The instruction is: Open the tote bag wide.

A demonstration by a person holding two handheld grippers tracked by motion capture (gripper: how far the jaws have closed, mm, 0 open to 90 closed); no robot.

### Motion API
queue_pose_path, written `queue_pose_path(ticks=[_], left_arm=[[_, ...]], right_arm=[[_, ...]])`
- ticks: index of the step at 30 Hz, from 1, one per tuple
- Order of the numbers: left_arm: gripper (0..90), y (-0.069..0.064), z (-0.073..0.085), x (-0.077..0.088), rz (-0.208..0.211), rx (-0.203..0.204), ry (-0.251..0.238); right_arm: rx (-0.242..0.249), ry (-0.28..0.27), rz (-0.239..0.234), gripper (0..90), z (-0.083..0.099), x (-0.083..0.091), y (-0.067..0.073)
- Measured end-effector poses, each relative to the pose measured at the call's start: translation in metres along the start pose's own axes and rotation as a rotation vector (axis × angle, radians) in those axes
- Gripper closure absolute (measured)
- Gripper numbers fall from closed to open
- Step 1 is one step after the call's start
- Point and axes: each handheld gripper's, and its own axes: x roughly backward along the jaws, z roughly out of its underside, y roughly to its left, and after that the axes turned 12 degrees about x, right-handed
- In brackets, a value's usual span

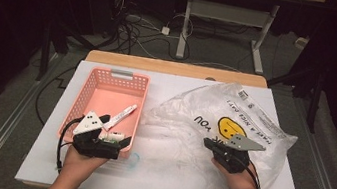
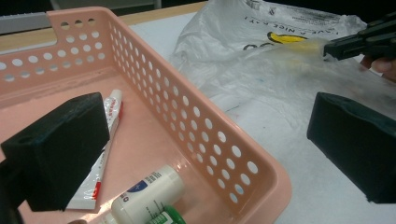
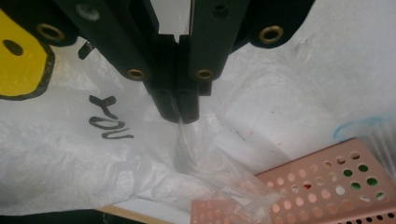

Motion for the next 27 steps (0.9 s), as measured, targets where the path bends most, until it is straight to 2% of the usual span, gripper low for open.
queue_pose_path(ticks=[6, 12, 21, 27], left_arm=[[0.0, 0.002, 0.001, 0.0, 0.006, 0.025, -0.008], [0.0, 0.002, 0.002, 0.001, -0.006, 0.012, -0.008], [0.0, 0.002, 0.003, 0.0, -0.007, 0.026, 0.006], [0.0, 0.001, 0.003, 0.0, -0.02, 0.018, 0.007]], right_arm=[[-0.005, -0.044, 0.02, 90.0, -0.005, 0.009, -0.005], [-0.002, -0.072, 0.046, 90.0, -0.012, 0.018, -0.009], [-0.008, -0.11, 0.065, 90.0, -0.019, 0.027, -0.014], [-0.011, -0.151, 0.079, 90.0, -0.024, 0.034, -0.016]])
